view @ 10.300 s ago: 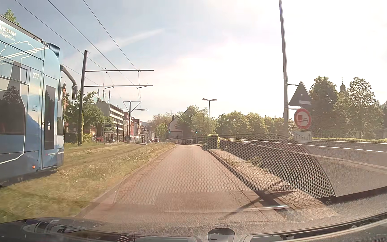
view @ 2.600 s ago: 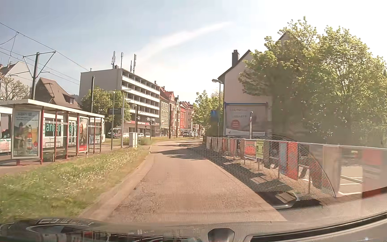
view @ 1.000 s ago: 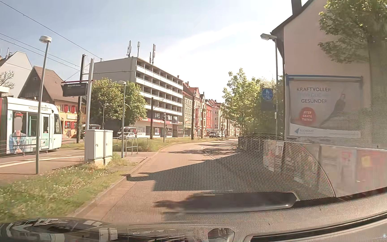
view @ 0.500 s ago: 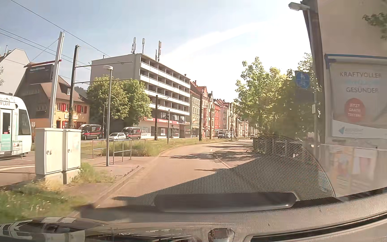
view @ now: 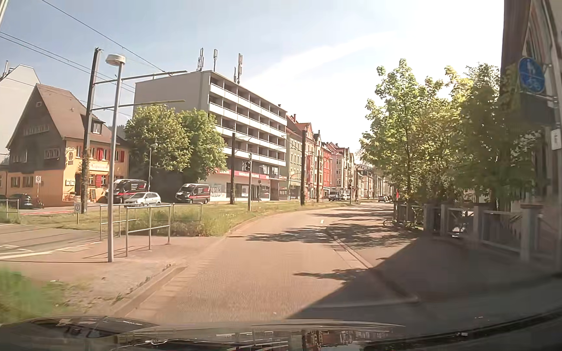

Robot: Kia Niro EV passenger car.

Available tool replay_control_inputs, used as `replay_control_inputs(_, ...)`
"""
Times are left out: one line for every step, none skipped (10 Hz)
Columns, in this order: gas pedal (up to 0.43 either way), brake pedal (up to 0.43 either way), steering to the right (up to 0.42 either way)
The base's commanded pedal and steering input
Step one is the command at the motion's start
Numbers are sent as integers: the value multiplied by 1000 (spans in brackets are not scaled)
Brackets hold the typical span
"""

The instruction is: Follow the waypoints while adhering to traffic rules and regulations

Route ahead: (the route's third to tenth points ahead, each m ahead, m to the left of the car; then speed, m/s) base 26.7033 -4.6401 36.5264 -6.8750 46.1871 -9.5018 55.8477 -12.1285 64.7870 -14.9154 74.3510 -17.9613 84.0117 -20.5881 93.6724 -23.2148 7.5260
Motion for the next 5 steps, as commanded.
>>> replay_control_inputs(20, 0, -18)
replay_control_inputs(20, 0, -15)
replay_control_inputs(20, 0, -14)
replay_control_inputs(0, 0, -13)
replay_control_inputs(0, 0, -12)
